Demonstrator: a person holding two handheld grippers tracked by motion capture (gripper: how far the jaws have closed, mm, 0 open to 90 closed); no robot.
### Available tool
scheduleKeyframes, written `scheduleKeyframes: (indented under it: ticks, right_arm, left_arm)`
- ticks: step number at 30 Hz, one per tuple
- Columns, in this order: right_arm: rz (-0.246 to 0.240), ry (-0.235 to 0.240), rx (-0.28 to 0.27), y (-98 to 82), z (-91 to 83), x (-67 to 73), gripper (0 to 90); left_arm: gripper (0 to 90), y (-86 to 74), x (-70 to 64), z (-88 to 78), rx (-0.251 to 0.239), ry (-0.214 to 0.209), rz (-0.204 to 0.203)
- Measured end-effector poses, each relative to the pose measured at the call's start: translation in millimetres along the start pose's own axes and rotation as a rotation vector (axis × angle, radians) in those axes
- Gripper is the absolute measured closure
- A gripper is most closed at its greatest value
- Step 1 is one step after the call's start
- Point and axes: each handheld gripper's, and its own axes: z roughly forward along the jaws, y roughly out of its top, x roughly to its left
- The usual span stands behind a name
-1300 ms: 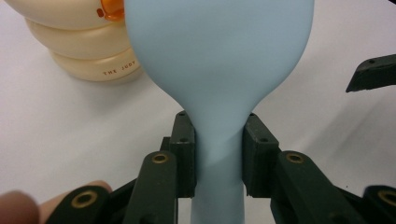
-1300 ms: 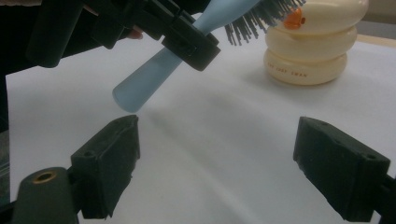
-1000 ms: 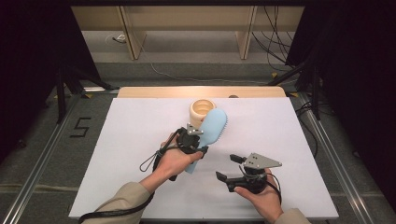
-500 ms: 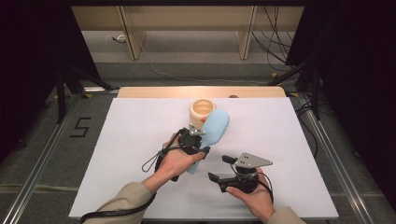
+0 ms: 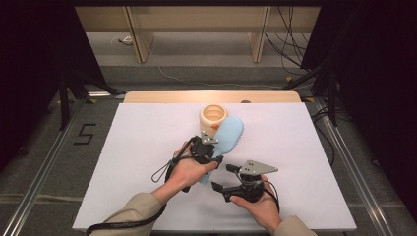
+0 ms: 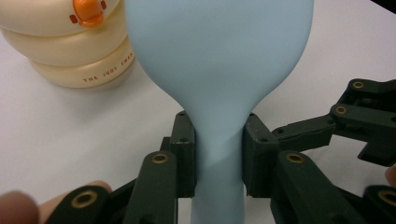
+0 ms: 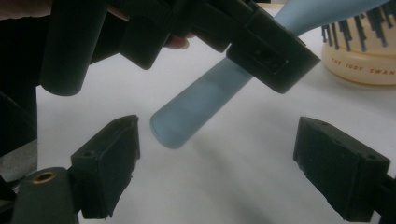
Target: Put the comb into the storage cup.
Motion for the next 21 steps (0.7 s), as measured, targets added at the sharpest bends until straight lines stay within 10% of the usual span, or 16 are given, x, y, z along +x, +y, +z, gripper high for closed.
scheduleKeyframes:
  ticks: [21]
  right_arm:
    - [0.077,-0.007,0.000,1.7,21.9,0.4,18.7]
  left_arm:
    - [69.6,-3.3,-1.1,1.9,-0.012,-0.001,-0.013]
